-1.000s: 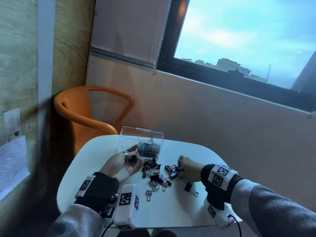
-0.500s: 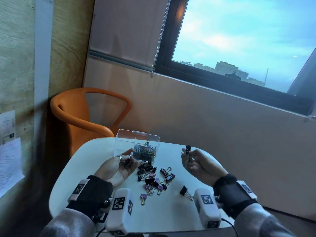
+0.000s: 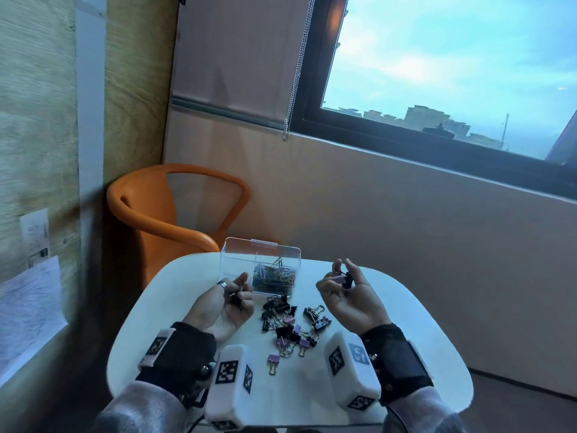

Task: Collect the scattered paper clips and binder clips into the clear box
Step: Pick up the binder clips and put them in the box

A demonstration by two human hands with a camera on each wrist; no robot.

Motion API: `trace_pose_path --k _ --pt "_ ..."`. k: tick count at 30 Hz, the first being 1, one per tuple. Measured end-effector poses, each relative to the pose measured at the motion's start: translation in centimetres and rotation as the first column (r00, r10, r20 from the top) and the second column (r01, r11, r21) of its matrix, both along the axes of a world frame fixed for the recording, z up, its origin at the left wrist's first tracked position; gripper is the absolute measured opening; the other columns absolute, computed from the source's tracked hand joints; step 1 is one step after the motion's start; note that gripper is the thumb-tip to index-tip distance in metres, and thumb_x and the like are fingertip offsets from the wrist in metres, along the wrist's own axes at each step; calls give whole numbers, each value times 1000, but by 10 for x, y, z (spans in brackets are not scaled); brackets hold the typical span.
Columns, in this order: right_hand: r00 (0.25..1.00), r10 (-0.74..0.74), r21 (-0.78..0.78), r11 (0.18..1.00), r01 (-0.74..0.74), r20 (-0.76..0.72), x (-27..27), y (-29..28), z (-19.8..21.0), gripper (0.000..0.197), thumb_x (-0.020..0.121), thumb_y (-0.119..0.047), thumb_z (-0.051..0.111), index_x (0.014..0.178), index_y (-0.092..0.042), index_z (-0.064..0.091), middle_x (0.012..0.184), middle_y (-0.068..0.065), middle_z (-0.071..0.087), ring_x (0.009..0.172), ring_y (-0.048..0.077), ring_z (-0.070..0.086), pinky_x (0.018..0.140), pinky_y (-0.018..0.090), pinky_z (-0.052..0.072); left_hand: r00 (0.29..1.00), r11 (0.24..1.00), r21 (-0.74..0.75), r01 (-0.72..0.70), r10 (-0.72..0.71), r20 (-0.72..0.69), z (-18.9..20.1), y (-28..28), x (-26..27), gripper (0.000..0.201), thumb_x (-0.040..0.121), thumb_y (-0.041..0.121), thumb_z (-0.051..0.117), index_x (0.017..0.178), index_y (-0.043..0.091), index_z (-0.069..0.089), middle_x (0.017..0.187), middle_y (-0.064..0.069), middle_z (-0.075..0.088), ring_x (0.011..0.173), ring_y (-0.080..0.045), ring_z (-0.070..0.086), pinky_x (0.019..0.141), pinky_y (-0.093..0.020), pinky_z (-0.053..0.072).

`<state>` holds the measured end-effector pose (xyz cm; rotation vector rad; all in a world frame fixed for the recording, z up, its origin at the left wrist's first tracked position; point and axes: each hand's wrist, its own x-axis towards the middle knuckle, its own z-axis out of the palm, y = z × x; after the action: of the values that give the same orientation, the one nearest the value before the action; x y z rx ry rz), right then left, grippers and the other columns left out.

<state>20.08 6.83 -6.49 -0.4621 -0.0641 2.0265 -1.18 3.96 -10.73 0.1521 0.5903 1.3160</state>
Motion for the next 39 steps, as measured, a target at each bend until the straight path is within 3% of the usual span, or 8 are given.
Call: trace_pose_path --k 13,18,21,24,29,33,36,39 --pt "992 40 -7 999 -39 123 -20 -1 7 29 93 -30 54 81 -3 58 98 18 57 86 26 61 68 36 60 929 984 96 -149 172 -326 40 7 -43 50 85 30 43 37 19 34 35 6 25 28 -8 23 38 -11 15" --pt "977 96 -1 995 -98 189 -37 -4 24 33 98 -22 37 98 5 55 105 25 55 102 34 55 88 44 49 193 976 218 13 211 -958 78 26 -56 35 85 27 65 115 11 57 76 -8 65 56 -19 61 48 -25 48" --pt "964 125 -5 992 -127 235 -51 -3 35 35 99 -23 36 106 8 51 114 27 50 116 36 48 101 46 40 -346 960 -89 265 9 -938 79 35 -57 89 73 35 76 146 16 28 142 -13 45 126 -30 48 102 -38 41" --pt "942 147 -1 988 -154 301 -68 -3 48 38 101 -29 33 109 5 48 106 27 49 117 36 46 108 46 34 -557 944 -168 283 19 -830 73 39 -57 74 71 36 77 134 22 42 130 -5 53 110 -21 54 89 -29 44" --pt "873 169 6 981 -193 457 -98 4 54 50 100 -30 35 137 3 32 105 21 49 126 30 42 114 43 26 -669 963 -97 250 99 -737 65 24 -47 52 62 49 78 95 25 45 89 4 58 82 -18 56 64 -29 41" --pt "829 179 -5 978 -208 530 -118 12 54 32 96 -29 40 97 2 44 85 14 42 84 25 46 115 38 26 -691 969 -68 239 120 -713 61 12 -37 50 66 47 74 91 20 40 89 2 58 78 -20 53 61 -29 36" --pt "758 225 -28 964 -264 612 -124 18 53 60 93 -33 41 133 10 27 138 26 38 131 38 36 117 45 18 -686 968 -64 242 124 -717 64 5 -34 40 75 36 68 92 19 36 88 1 55 76 -21 49 64 -30 38" --pt "706 221 -14 958 -286 673 -126 14 62 53 95 -33 38 127 9 27 124 29 40 136 42 28 114 47 22 -664 966 -53 252 134 -735 63 5 -33 40 76 38 67 89 20 33 82 2 51 72 -21 47 64 -32 39"
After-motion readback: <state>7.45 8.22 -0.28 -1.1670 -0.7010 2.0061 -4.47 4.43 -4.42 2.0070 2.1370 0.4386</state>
